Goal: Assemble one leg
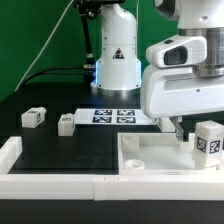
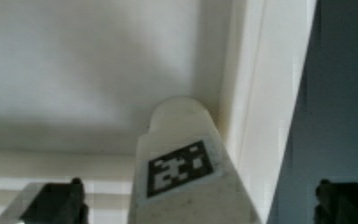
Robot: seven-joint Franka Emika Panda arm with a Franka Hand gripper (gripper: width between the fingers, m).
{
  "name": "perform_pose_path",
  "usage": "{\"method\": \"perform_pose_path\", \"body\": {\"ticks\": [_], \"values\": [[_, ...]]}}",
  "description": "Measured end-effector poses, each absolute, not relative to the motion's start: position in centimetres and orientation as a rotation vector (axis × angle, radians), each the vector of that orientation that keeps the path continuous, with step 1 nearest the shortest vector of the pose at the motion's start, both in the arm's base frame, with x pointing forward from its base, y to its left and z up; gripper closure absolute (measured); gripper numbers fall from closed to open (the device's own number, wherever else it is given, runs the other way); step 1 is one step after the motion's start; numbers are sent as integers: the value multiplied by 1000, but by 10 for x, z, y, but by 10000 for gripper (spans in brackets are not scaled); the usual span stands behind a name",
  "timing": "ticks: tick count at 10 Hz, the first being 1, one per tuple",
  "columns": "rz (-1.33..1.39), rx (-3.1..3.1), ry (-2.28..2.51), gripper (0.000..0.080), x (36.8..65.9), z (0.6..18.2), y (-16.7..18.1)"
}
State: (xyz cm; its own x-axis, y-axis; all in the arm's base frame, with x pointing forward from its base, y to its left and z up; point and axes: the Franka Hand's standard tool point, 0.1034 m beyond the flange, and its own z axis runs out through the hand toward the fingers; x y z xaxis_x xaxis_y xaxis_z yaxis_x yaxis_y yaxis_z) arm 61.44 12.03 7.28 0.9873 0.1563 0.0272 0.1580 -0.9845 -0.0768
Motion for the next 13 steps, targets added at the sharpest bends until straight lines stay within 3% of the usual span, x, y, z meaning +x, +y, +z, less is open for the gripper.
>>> {"method": "perform_pose_path", "body": {"ticks": [3, 5, 6, 9, 13], "values": [[-39, -3032, -444, 150, 614, 72, 119], [-39, -3032, -444, 419, 614, 72, 119], [-39, -3032, -444, 509, 614, 72, 119], [-39, -3037, -389, 509, 614, 72, 119], [-49, -2999, 567, 509, 615, 71, 121]]}}
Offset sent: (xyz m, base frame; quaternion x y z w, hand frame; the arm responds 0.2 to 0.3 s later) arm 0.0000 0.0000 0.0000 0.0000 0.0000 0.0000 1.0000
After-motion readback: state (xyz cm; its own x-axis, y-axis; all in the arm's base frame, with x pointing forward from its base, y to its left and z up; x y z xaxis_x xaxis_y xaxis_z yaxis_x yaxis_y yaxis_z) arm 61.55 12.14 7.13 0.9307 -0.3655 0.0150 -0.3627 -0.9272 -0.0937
